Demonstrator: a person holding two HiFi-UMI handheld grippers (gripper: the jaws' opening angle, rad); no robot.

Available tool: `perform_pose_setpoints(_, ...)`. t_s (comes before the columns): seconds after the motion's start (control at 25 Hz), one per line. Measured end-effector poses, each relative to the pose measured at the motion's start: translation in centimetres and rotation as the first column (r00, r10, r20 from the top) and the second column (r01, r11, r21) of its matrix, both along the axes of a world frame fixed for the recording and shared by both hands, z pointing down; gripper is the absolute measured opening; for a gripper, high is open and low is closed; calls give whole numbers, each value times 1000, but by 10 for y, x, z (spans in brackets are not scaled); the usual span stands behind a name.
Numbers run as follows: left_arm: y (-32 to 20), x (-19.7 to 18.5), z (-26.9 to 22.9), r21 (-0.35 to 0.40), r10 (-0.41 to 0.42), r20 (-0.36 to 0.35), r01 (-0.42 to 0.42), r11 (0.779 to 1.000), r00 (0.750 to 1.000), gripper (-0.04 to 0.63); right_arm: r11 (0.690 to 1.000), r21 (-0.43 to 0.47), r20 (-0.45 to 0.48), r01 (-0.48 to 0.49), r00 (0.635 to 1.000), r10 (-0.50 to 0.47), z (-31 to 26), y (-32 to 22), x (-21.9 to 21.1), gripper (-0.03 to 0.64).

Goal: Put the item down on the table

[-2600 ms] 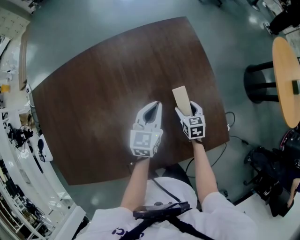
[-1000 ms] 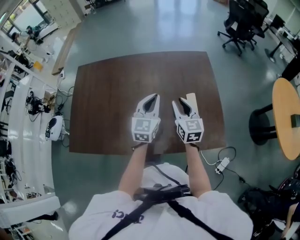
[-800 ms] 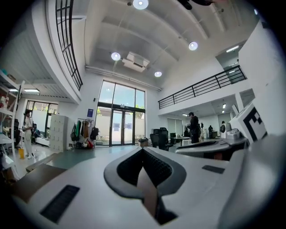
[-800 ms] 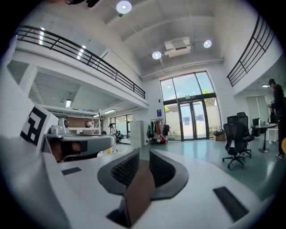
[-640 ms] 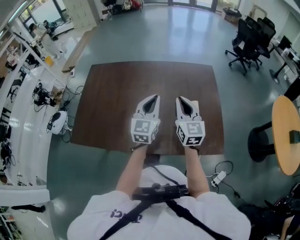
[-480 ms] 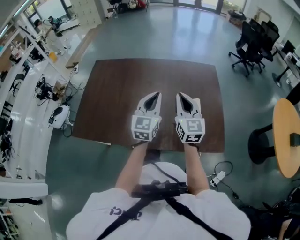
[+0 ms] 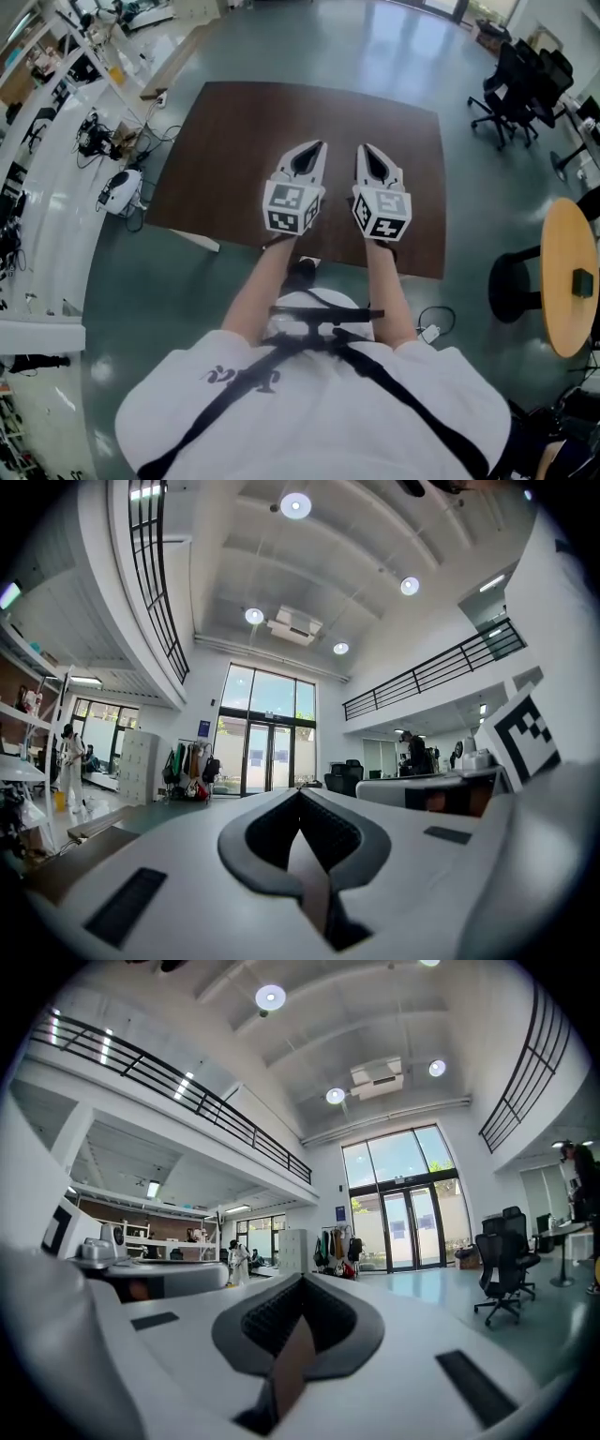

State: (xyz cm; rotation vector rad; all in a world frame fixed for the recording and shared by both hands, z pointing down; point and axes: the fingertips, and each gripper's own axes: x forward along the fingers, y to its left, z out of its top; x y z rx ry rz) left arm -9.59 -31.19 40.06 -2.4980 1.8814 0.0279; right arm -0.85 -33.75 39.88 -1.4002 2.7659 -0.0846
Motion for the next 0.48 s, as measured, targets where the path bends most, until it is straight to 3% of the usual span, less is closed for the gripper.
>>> perform_pose_setpoints(0.48, -9, -11, -5, 0, -11, 18, 11, 1000, 1000, 11, 996, -23, 25, -87, 996, 87, 0, -20, 25, 6)
